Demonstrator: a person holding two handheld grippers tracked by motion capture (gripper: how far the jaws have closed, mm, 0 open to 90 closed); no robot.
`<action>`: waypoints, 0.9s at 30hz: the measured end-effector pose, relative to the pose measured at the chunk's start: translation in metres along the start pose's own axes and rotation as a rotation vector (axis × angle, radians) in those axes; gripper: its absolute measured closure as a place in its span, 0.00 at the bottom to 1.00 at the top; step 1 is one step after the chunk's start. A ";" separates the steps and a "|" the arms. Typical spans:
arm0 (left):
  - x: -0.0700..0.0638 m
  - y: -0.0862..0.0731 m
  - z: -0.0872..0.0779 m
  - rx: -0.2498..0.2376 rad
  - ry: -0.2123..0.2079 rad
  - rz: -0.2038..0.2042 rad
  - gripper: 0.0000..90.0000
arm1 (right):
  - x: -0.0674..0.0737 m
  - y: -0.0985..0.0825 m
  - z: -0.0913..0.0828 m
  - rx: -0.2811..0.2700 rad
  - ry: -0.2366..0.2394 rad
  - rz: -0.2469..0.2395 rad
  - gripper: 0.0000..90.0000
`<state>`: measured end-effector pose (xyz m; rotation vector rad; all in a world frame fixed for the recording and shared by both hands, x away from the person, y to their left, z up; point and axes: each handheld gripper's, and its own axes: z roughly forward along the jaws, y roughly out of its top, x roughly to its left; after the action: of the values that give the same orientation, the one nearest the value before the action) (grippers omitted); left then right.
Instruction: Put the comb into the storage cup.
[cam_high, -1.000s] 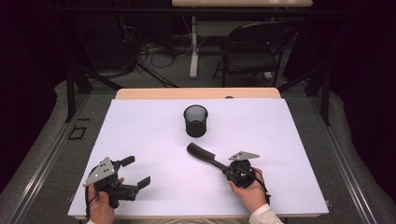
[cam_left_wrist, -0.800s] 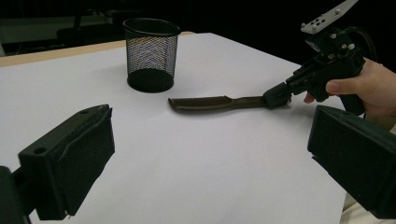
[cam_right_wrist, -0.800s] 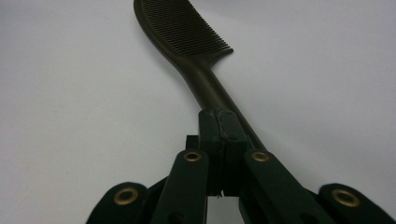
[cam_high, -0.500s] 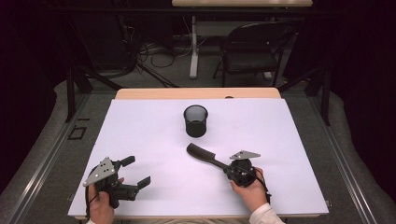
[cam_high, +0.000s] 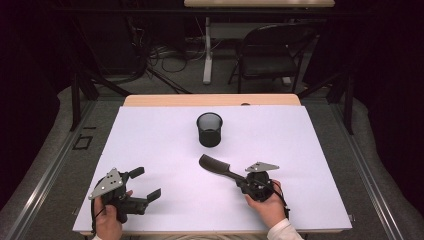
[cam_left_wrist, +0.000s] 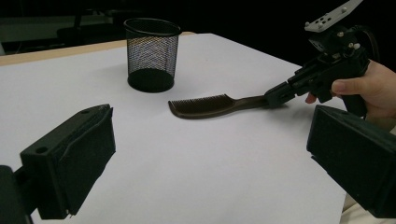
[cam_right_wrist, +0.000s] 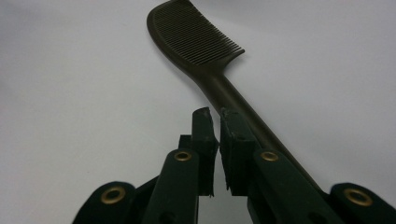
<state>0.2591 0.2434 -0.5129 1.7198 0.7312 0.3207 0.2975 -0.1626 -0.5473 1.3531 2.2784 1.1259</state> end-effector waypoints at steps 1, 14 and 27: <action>0.000 0.000 0.000 0.000 0.000 0.000 0.01 | 0.000 0.000 0.000 0.000 0.000 0.000 0.93; 0.000 0.000 -0.001 -0.002 0.008 -0.004 0.02 | 0.010 0.002 -0.008 -0.081 0.045 -0.046 0.65; 0.000 0.000 0.000 0.004 0.002 0.002 0.02 | -0.003 0.008 -0.021 -0.217 0.127 -0.044 0.42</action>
<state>0.2588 0.2430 -0.5128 1.7243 0.7326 0.3228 0.2925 -0.1734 -0.5282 1.1740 2.1824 1.4338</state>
